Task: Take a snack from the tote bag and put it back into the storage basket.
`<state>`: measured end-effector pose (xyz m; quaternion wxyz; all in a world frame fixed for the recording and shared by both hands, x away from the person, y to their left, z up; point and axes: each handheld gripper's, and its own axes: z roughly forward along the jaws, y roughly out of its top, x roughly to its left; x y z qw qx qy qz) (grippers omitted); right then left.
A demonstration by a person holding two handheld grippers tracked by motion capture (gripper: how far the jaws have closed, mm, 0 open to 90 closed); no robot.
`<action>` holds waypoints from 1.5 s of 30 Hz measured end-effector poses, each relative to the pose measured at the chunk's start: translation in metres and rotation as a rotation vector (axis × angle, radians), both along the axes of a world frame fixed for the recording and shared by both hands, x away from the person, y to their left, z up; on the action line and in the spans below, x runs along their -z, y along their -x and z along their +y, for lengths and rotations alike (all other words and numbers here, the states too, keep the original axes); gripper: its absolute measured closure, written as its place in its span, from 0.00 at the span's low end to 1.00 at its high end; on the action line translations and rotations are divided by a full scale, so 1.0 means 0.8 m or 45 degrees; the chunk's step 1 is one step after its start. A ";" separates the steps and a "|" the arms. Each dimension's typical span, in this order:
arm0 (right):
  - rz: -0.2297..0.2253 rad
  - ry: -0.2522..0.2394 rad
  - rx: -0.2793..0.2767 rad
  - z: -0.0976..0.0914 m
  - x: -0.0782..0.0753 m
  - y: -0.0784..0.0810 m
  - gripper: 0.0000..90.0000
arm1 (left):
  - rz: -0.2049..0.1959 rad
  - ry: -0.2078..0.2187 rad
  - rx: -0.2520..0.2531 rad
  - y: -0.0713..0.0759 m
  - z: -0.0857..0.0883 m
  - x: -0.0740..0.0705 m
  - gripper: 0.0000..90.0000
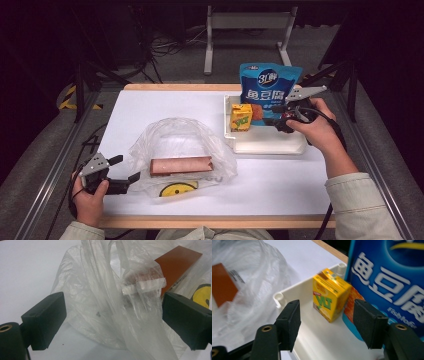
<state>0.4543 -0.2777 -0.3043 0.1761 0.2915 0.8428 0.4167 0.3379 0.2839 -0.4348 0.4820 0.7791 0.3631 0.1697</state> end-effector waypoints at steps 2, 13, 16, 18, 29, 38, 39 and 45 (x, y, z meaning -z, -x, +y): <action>-0.004 -0.008 -0.012 0.004 -0.003 0.002 0.44 | -0.006 0.002 0.003 0.000 0.001 0.000 0.08; -0.052 -0.035 -0.101 0.051 -0.018 0.017 0.33 | -0.002 0.004 0.011 0.000 0.000 0.000 0.06; -0.047 -0.030 -0.126 0.061 -0.019 0.018 0.33 | -0.006 0.010 0.011 0.000 0.001 -0.001 0.06; -0.046 -0.034 -0.136 0.066 -0.019 0.019 0.32 | -0.006 0.012 0.019 0.000 0.002 -0.001 0.05; -0.034 -0.022 -0.213 0.111 -0.016 0.017 0.31 | -0.005 0.043 0.039 0.001 0.004 -0.001 0.04; -0.031 -0.014 -0.295 0.144 -0.011 0.020 0.29 | -0.007 0.029 0.038 0.002 0.003 -0.001 0.04; -0.031 -0.014 -0.295 0.144 -0.011 0.020 0.29 | -0.007 0.029 0.038 0.002 0.003 -0.001 0.04; -0.022 -0.014 -0.355 0.168 -0.007 0.022 0.28 | -0.015 0.030 0.038 0.004 0.004 -0.001 0.04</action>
